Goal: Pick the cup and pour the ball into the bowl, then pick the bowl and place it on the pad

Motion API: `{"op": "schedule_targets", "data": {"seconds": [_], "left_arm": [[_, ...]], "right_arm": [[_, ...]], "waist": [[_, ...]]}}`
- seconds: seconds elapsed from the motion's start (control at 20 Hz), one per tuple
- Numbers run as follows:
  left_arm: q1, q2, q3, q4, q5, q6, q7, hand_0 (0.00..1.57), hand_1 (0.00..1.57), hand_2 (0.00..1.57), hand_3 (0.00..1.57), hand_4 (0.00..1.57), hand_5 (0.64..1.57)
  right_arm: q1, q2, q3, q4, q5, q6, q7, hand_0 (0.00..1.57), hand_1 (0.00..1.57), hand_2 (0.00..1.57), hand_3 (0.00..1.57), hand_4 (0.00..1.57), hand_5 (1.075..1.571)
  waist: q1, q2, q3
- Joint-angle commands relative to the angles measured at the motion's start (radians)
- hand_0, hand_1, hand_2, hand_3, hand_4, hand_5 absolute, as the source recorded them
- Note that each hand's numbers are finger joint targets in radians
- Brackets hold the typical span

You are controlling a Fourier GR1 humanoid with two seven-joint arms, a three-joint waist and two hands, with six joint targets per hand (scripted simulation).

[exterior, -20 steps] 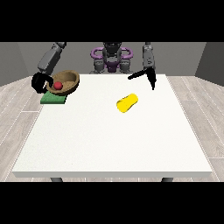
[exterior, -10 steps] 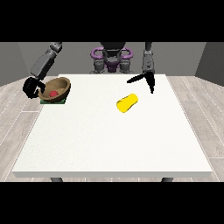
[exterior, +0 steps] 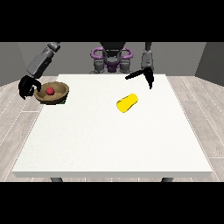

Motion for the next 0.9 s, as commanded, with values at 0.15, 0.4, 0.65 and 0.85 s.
{"op": "schedule_targets", "data": {"seconds": [0.15,0.4,0.65,0.85], "left_arm": [[0.012,-0.009,0.009,0.019,0.027,-0.020,0.032,0.00,0.00,0.00,0.00,0.00,1.566],[0.066,0.009,0.002,-0.058,0.054,-0.064,0.044,0.00,0.00,0.00,0.00,0.00,1.567],[0.052,0.002,-0.020,-0.103,0.028,-0.051,0.055,0.00,0.00,0.00,0.00,0.00,1.565],[0.043,0.018,0.007,-0.128,0.048,-0.061,0.074,0.00,0.00,0.00,0.00,0.00,1.565]], "right_arm": [[-0.008,0.002,-0.010,0.027,-0.021,0.001,0.071,1.57,1.57,1.57,0.26,0.74,1.570],[0.038,-0.002,0.023,0.037,0.015,0.028,0.057,1.57,1.57,1.57,1.02,0.73,1.569],[0.044,-0.017,0.065,0.024,0.073,-0.010,0.011,1.57,1.57,1.57,1.21,0.67,1.558],[0.045,-0.076,0.053,0.050,0.082,-0.103,0.050,1.10,1.10,1.05,0.87,0.00,1.539]], "waist": [[-0.015,-0.065,-0.0011],[0.020,-0.080,-0.0007],[0.016,-0.023,-0.0002],[0.028,-0.009,-0.0002]]}}
